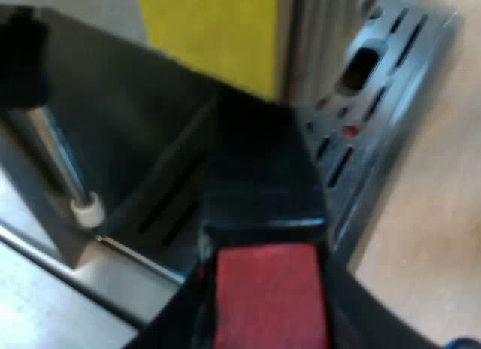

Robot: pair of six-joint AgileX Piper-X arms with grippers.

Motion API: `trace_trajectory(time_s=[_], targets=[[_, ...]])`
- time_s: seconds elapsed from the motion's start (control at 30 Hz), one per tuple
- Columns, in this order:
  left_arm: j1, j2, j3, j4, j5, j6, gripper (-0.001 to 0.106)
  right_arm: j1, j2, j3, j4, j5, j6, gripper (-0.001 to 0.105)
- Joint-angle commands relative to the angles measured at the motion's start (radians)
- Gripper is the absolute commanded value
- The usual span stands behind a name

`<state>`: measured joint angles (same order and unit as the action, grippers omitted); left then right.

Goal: Put the handle in the coffee machine

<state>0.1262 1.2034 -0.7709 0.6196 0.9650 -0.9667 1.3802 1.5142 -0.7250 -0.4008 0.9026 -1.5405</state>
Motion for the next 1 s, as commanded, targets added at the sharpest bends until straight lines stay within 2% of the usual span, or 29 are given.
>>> trace_trajectory(time_s=[0.03, 0.23, 0.43, 0.57, 0.77, 0.8, 1.0], targets=[[-0.010, -0.037, -0.037, -0.011, 0.279, 0.007, 0.000, -0.004, -0.002, -0.004, -0.006, -0.011, -0.004, 0.086], [-0.010, -0.037, -0.037, 0.017, 0.267, 0.079, 0.000, -0.004, -0.002, -0.003, -0.004, -0.011, -0.004, 0.086], [-0.010, -0.037, -0.037, -0.084, 0.261, 0.078, 0.000, -0.004, -0.002, -0.003, -0.004, -0.009, -0.004, 0.086], [-0.010, -0.037, -0.037, -0.110, 0.261, 0.077, 0.000, -0.004, -0.002, -0.003, -0.004, 0.006, -0.004, 0.086], [-0.010, -0.037, -0.037, -0.108, 0.261, 0.074, 0.000, -0.068, 0.001, -0.003, -0.006, -0.023, -0.004, 0.086], [-0.010, -0.037, -0.037, -0.108, 0.261, 0.074, 0.000, -0.110, 0.024, -0.003, -0.026, -0.057, -0.004, 0.086], [-0.010, -0.037, -0.037, -0.108, 0.261, 0.074, 0.000, -0.166, 0.116, -0.003, -0.166, -0.062, -0.009, 0.086]])
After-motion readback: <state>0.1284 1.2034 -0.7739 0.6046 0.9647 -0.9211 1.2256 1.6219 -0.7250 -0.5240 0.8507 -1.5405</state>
